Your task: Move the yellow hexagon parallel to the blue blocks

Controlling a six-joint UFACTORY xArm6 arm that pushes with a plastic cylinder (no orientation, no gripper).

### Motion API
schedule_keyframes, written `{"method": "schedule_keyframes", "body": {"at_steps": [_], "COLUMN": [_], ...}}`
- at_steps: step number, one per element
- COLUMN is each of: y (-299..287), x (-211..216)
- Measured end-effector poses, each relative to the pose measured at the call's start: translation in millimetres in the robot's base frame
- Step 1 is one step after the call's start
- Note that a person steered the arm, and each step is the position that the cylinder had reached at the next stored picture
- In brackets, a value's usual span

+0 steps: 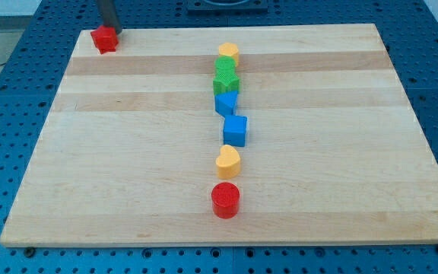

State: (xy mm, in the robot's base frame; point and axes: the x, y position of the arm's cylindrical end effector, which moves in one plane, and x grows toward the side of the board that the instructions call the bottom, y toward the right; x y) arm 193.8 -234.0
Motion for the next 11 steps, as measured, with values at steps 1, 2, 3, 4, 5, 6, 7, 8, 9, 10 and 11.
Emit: {"method": "schedule_keyframes", "body": {"at_steps": [1,2,3,4,5,6,7,8,9,10,11], "y": [-0.4,-0.2,32.6,113.5,194.0,262.3,306.8,369.3,356.4,399.4,413.1], "x": [0.0,0.0,1.6,8.9,52.1,92.4,132.9,204.2,215.8,189.7,240.8]}}
